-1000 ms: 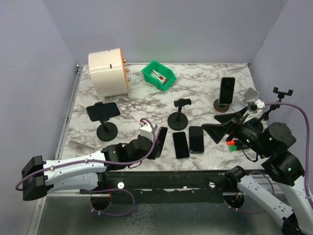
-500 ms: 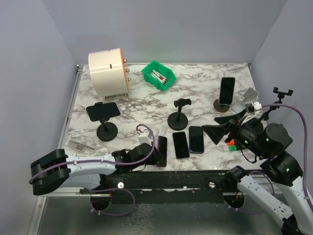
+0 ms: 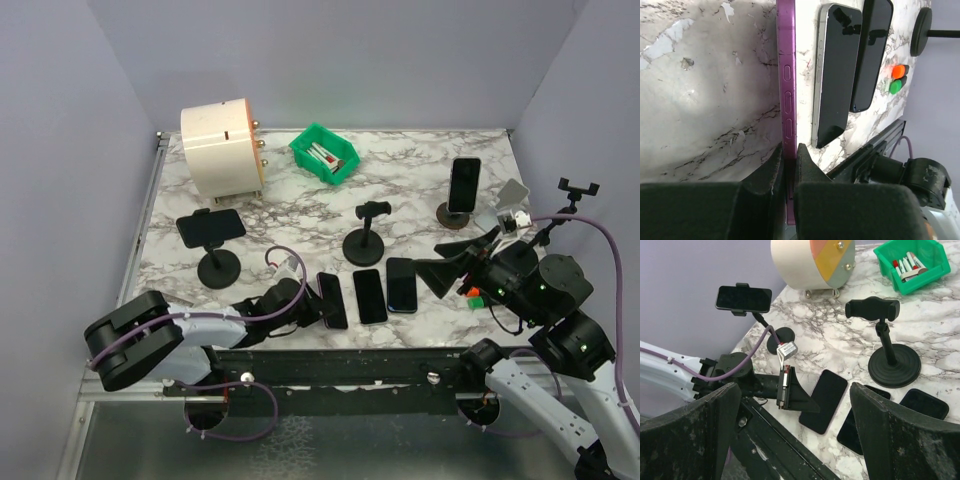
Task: Remove the phone from the phone stand
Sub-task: Place the phone at the center of the board.
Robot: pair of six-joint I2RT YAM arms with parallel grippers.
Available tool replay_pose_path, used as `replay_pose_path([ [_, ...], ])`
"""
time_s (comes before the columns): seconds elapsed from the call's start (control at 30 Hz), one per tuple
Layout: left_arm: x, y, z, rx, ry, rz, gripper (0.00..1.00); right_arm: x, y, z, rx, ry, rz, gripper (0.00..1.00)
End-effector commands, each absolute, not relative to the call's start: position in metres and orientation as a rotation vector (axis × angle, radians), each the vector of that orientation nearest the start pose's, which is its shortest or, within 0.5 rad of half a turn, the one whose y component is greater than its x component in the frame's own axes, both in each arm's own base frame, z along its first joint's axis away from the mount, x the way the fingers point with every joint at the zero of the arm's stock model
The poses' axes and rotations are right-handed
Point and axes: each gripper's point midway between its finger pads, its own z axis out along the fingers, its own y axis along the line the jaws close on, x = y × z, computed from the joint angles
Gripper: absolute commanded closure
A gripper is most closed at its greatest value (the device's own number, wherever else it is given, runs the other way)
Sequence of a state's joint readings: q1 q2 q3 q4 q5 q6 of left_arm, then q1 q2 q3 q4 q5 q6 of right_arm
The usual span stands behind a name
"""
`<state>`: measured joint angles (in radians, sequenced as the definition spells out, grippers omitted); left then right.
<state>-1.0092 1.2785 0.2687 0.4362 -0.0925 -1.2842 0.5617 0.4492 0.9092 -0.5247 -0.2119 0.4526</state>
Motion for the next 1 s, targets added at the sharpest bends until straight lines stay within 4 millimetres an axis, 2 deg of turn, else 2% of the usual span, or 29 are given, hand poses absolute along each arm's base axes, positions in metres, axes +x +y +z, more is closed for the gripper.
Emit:
replay_pose_path([
  [0.0,0.159,-0.309,0.054,-0.417,2.376,-1.279,1.00,0.147,0.165,0.341,-0.279,1.683,0.982,0.05],
  [0.27,0.154,-0.323,0.038,-0.345,2.472,-1.300,1.00,0.147,0.161,0.341,-0.274,1.685,0.958,0.05],
  [0.5,0.154,-0.323,0.028,-0.315,2.507,-1.278,0.98,0.146,0.157,0.341,-0.271,1.688,0.938,0.05],
  [0.73,0.155,-0.317,0.024,-0.307,2.507,-1.256,0.66,0.148,0.158,0.336,-0.270,1.701,0.932,0.05],
  [0.83,0.156,-0.315,0.025,-0.304,2.498,-1.253,0.58,0.149,0.158,0.337,-0.269,1.701,0.931,0.05],
  [0.97,0.156,-0.313,0.026,-0.301,2.493,-1.249,0.53,0.150,0.158,0.337,-0.269,1.703,0.929,0.05],
])
